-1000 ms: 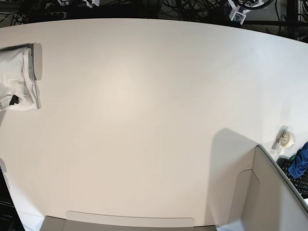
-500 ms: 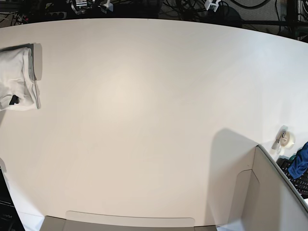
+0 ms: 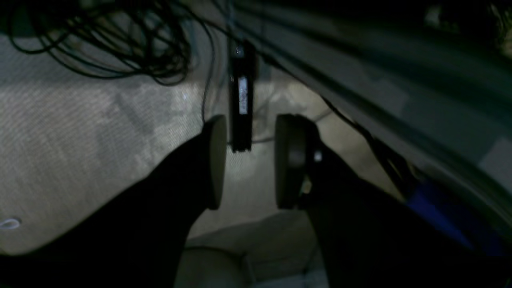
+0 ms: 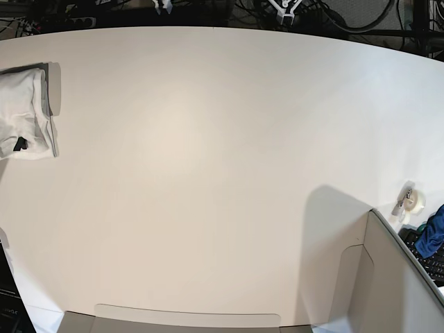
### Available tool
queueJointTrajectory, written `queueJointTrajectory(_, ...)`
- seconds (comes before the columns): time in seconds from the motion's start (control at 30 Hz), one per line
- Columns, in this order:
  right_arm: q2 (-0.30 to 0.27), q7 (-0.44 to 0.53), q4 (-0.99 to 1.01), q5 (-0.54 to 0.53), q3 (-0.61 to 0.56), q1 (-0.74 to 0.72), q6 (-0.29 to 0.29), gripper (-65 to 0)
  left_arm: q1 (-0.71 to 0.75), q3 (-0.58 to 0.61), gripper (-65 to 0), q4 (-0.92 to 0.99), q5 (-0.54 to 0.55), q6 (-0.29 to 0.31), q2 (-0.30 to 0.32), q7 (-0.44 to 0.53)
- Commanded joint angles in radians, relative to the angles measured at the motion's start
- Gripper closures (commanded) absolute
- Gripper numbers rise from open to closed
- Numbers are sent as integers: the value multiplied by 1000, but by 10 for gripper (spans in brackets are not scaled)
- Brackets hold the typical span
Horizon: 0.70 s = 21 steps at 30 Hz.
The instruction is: Layout the t-shirt on the table in an organized manner, then fold the t-shirt properly
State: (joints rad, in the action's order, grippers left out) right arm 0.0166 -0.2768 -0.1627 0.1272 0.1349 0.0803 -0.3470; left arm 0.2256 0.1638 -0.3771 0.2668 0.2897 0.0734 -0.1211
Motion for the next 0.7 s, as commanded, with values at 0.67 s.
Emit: queueJointTrajectory(0.67, 61, 1, -47, -8, 6, -43, 142, 0, -84, 133, -199, 68, -2, -356, -36, 93)
